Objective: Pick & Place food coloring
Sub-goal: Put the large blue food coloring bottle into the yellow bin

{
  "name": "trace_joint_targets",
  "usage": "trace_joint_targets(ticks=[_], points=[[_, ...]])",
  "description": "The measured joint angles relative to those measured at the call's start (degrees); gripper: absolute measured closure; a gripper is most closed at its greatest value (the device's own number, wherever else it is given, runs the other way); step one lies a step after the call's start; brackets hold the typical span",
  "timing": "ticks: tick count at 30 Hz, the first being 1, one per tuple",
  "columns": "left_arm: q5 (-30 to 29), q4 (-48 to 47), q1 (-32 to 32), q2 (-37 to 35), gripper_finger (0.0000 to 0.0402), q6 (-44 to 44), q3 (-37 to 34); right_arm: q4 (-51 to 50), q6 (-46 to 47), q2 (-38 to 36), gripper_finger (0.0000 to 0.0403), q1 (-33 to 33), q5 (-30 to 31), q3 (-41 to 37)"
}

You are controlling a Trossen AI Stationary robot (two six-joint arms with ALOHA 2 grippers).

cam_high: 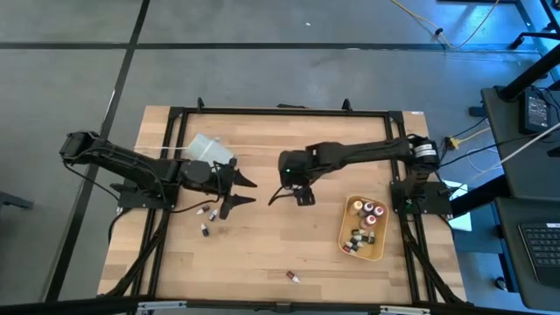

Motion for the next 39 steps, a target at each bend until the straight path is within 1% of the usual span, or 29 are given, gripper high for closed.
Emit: trace_joint_targets(ticks=[5, 9, 14, 17, 25, 30, 36, 39], points=[[0.1, -0.3, 0.0, 0.0, 0.0186, 0.0, 0.0, 0.2, 0.0, 1.9, 0.0134, -0.1, 0.1, 0.0], [0.1, -0.4, 0.0, 0.0, 0.0186, 0.0, 0.0, 0.1, -0.2, 2.9, 0.0134, -0.1, 3.0, 0.0], [0.1, -0.4, 0.0, 0.0, 0.0182, 0.0, 0.0, 0.3, -0.2, 3.1, 0.0137, -0.1, 3.0, 0.0], [0.1, -0.4, 0.0, 0.0, 0.0184, 0.3, 0.0, 0.2, -0.2, 3.1, 0.0156, -0.1, 3.0, 0.0], [0.1, -0.4, 0.0, 0.0, 0.0183, 1.6, 0.0, -0.6, -0.1, 3.1, 0.0238, -1.4, 2.6, -0.5], [0.1, -0.4, 0.0, 0.0, 0.0184, 1.6, 0.0, -0.4, -1.0, 3.1, 0.0281, -1.6, 2.6, -0.5], [0.1, -0.4, 0.0, 0.0, 0.0185, 1.6, 0.0, -0.5, -1.6, 3.1, 0.0282, -0.9, 2.6, 0.1], [0.1, -0.4, 0.0, 0.0, 0.0183, 1.6, 0.0, -2.1, -1.1, 2.5, 0.0282, -0.1, 2.6, 0.1]])
